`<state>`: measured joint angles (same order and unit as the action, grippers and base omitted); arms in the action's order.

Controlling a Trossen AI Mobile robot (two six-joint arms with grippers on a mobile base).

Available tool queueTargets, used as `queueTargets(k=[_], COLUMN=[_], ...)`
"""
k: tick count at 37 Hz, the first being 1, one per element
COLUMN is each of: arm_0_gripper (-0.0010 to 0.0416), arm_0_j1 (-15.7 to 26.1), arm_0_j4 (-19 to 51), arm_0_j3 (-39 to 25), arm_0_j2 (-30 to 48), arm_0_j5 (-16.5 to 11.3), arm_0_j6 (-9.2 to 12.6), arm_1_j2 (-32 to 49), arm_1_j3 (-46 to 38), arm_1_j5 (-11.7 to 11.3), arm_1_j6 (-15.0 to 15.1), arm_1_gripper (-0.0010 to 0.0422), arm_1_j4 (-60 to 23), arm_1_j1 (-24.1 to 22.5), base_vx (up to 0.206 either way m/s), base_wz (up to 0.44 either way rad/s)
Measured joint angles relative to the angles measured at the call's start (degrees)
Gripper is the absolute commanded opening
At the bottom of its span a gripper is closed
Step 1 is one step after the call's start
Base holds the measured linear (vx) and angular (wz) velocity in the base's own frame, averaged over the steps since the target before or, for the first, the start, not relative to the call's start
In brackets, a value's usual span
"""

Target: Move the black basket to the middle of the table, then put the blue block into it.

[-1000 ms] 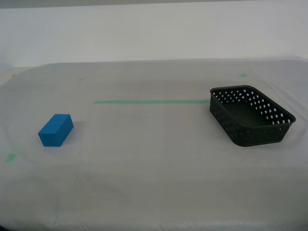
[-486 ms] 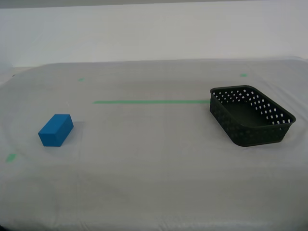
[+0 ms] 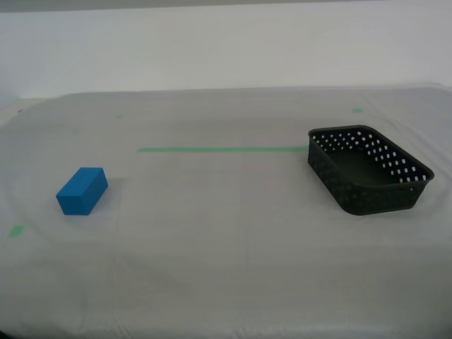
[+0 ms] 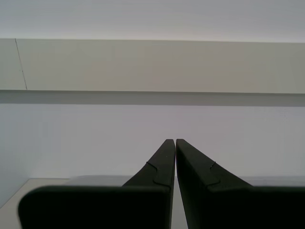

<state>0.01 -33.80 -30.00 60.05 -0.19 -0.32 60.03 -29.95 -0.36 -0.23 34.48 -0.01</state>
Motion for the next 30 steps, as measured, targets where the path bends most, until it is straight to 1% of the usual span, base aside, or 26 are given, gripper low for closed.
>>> queueTargets(k=[30], arm_0_gripper=[-0.0001], arm_0_j1=[-0.02], arm_0_j4=[0.11], arm_0_j3=[0.0], arm_0_j2=[0.0], arm_0_j5=[0.0], arm_0_j6=[-0.04], arm_1_j2=[0.0], arm_1_j3=[0.0], arm_1_j5=[0.0], arm_1_j6=[0.0], arm_1_gripper=[0.0], arm_1_j4=[0.0], arm_1_j1=[0.0], base_vx=[0.0], base_wz=[0.0])
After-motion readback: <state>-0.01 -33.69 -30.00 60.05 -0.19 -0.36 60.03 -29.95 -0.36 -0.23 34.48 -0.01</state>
